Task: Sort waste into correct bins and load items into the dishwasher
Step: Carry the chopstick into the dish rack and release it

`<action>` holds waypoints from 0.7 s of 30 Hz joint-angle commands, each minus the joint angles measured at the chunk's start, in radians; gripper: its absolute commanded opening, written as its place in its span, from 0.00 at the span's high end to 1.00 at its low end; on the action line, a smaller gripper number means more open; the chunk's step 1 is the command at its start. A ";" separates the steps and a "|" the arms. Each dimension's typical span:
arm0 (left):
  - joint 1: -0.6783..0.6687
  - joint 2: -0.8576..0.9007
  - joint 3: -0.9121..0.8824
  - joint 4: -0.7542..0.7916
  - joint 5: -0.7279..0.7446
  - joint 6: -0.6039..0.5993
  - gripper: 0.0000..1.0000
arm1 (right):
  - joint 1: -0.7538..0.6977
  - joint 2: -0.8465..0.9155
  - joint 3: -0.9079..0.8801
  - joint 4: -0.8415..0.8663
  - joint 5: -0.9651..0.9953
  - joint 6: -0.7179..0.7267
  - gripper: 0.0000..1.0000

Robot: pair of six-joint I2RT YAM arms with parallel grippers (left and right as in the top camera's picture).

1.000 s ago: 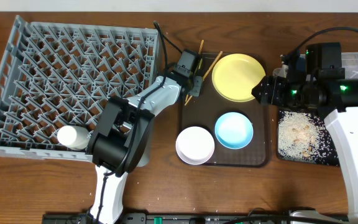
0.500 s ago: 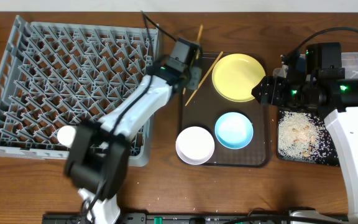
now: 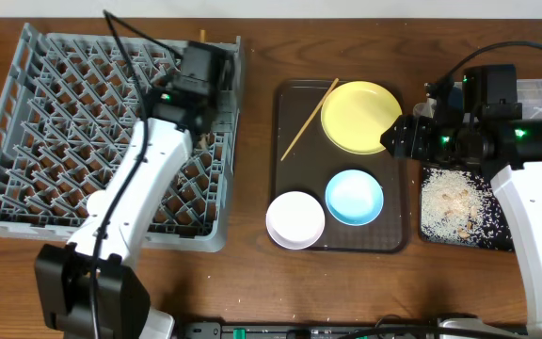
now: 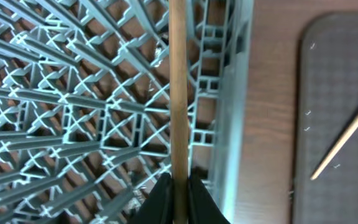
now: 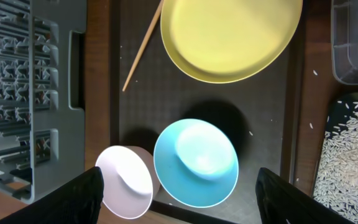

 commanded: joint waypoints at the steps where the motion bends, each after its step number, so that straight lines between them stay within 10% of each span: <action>1: 0.002 0.013 -0.052 -0.010 0.106 0.103 0.92 | -0.008 -0.003 0.006 0.000 0.003 0.002 0.23; 21: 0.000 0.059 -0.158 0.053 0.097 0.053 0.87 | -0.008 -0.003 0.006 0.000 0.003 0.002 0.23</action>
